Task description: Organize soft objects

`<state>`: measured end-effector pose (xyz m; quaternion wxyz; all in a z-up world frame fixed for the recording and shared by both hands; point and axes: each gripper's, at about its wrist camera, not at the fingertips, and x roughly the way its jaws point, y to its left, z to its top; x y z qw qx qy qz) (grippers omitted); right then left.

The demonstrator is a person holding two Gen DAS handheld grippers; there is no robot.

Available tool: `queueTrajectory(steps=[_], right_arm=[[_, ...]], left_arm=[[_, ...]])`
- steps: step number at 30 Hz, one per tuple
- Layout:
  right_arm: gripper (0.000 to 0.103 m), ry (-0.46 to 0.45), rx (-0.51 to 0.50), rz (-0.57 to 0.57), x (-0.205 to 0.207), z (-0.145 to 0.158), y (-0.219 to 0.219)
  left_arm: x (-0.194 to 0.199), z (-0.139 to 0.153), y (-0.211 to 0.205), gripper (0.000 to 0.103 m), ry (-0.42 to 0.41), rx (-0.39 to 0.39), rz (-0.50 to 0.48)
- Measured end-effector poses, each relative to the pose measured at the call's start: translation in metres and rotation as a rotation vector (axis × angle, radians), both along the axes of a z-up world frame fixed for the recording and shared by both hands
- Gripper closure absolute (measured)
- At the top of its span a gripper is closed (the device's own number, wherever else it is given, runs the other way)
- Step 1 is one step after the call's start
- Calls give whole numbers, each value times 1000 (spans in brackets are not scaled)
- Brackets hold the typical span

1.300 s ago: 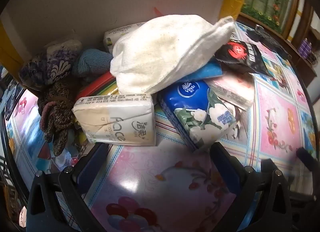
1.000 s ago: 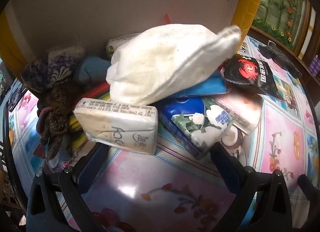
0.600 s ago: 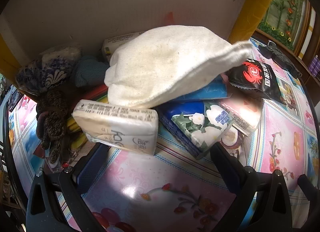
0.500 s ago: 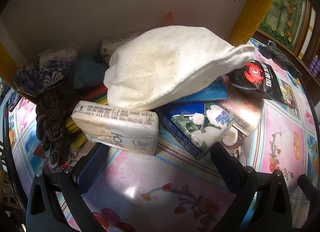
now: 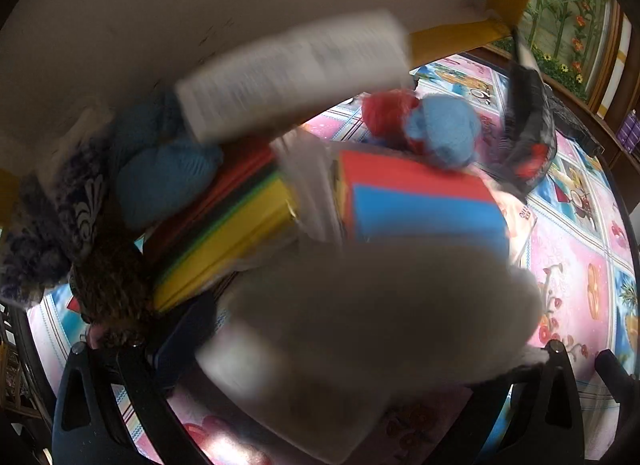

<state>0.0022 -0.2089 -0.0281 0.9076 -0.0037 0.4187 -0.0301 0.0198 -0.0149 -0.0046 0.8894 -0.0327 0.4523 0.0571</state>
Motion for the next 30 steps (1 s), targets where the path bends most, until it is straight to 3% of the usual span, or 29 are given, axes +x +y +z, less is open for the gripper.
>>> queueTrajectory(steps=[30], right_arm=[[0,1,0,0,0,0,1]], left_arm=[[10,-1,2,0,-1,-2,0]])
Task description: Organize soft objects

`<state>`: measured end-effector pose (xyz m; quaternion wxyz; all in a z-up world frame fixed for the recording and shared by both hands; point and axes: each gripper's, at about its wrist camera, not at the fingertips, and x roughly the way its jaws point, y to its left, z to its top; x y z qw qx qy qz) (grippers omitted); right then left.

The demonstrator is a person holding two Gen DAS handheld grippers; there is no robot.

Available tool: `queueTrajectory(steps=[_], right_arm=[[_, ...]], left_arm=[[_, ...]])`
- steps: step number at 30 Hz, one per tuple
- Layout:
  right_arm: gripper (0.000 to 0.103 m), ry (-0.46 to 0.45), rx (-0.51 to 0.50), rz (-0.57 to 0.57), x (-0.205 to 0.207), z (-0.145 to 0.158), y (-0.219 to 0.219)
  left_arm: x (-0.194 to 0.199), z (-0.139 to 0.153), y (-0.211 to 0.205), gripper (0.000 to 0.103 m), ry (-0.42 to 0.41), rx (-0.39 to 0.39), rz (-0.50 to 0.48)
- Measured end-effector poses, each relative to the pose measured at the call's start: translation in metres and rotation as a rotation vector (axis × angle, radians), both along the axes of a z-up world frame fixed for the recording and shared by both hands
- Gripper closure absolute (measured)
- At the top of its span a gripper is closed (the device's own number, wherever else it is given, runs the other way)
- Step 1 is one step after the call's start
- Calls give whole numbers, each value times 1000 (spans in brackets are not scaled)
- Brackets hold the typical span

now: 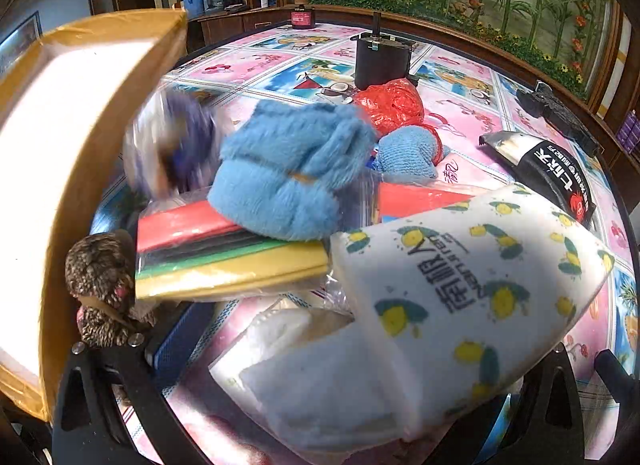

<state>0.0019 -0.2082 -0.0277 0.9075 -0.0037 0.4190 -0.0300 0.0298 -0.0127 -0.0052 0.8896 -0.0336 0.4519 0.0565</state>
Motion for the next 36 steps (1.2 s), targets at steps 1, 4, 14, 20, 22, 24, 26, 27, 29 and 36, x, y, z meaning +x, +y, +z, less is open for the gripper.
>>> queueTrajectory(steps=[1,4,14,20,22,24,26,27,29,36], right_arm=[[0,0,0,0,0,0,0],[0,0,0,0,0,0,0],[0,0,0,0,0,0,0],[0,0,0,0,0,0,0],[0,0,0,0,0,0,0],[0,0,0,0,0,0,0],[0,0,0,0,0,0,0],[0,0,0,0,0,0,0],[0,0,0,0,0,0,0],[0,0,0,0,0,0,0]], left_arm=[[0,0,0,0,0,0,0],[-6,2,0,0,-2,1,0],[-7,-1,-19,0,-2,5,-73],[-9,0,-20,0,-2,2,-88],[-9,0,-20,0,-2,3,-88],[-8,0,-20,0,-2,3,-87],[-8,0,-20,0,-1,3,-87],[-8,0,-20,0,-1,3,-87],[-8,0,-20,0,-1,3,-88],[-9,1,-20,0,-1,4,-88]])
